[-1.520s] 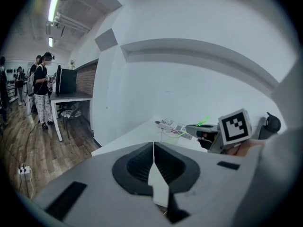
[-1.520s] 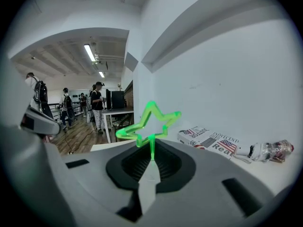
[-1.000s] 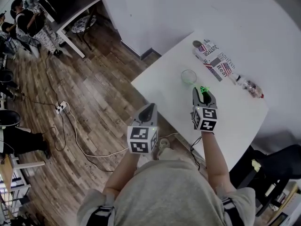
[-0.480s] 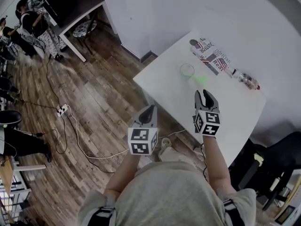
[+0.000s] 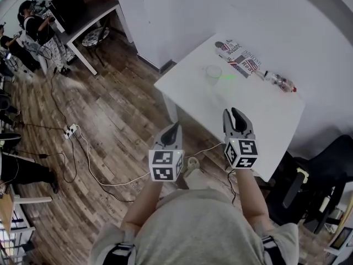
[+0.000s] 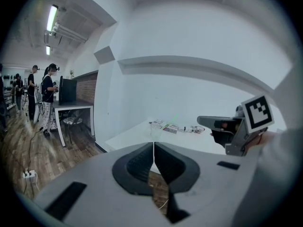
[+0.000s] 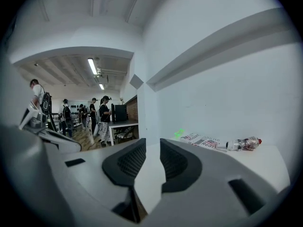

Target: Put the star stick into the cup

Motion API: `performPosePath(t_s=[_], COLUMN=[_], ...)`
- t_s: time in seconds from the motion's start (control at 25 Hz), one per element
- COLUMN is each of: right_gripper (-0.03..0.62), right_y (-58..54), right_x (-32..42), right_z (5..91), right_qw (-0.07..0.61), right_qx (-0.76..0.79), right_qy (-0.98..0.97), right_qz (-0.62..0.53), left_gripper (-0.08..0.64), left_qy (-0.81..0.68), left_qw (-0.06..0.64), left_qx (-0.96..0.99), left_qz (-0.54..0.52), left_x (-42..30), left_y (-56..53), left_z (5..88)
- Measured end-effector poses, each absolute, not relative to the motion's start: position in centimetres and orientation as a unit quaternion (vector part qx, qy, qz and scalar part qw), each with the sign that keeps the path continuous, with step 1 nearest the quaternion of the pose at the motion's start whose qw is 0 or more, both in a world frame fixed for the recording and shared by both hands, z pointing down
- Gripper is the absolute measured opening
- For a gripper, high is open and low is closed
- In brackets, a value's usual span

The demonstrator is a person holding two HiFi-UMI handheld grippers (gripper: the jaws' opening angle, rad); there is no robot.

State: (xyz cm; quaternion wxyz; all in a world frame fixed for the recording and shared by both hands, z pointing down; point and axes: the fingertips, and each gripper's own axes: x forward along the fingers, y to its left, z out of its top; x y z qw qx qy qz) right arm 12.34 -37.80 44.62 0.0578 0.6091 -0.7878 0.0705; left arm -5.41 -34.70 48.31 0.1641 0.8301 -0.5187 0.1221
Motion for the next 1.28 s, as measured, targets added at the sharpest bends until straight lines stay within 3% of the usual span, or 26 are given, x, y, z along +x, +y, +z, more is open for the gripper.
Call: performPosePath(t_s=[0.28, 0.8, 1.28], right_gripper=[-0.001, -0.003, -0.003], right_y=[-30.4, -19.6, -16.9], right_x=[10.3, 7.6, 7.2], right_z=[41.8, 41.1, 40.8], right_qw=[0.032, 0.019, 0.009], right_qx=[0.598, 0.581, 0.584], right_qy=[-0.799, -0.812, -0.811], right_qz=[0.054, 0.052, 0.045], left_gripper=[0.009, 0.009, 0.009], left_qy=[-0.516, -0.514, -0.512], left_qw=[0.164, 0.159, 0.145], left_qx=[0.832, 0.836, 0.84], left_qz=[0.12, 0.11, 0.102], left_x=[-6.2, -6.9, -7.2], left_y=[-28.7, -19.9, -17.8], left_z=[48.3, 47.4, 46.6])
